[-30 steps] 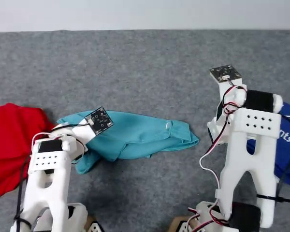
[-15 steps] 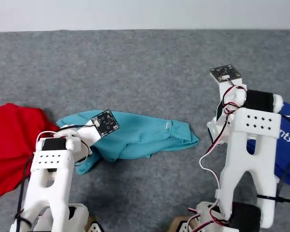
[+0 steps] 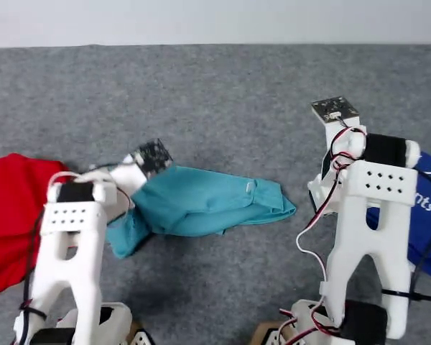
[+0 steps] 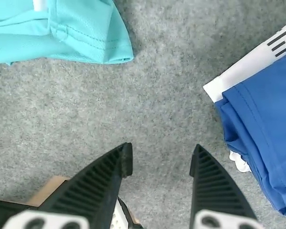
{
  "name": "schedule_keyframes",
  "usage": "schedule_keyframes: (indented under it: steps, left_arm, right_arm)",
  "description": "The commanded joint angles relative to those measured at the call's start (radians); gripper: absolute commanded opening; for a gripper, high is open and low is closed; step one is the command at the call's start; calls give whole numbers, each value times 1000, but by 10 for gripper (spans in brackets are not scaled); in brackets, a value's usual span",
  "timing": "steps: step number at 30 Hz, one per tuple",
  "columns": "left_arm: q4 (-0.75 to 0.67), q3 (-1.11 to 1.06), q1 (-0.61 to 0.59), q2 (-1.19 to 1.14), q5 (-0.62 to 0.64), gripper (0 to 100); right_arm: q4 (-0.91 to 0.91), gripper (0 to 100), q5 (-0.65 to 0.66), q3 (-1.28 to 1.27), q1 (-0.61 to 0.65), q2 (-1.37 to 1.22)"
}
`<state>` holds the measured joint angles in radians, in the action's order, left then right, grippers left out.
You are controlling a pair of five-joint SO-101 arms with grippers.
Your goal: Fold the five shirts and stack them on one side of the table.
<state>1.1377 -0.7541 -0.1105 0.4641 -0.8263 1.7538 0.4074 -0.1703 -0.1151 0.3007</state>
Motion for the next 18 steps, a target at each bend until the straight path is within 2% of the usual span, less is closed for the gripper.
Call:
schedule_keyframes:
  steps: [1, 7, 13, 18]
  left_arm:
    - [118, 179, 2, 0, 58, 5]
    - [285, 275, 0, -6, 72, 5]
    - [295, 246, -46, -9, 71, 5]
    - [295, 202, -60, -9, 71, 5]
  right_arm:
    - [38, 199, -9, 9, 42, 39]
    - [35, 201, -12, 14, 163, 5]
    - [35, 204, -60, 44, 288, -165]
    - [38, 265, -94, 157, 380, -300]
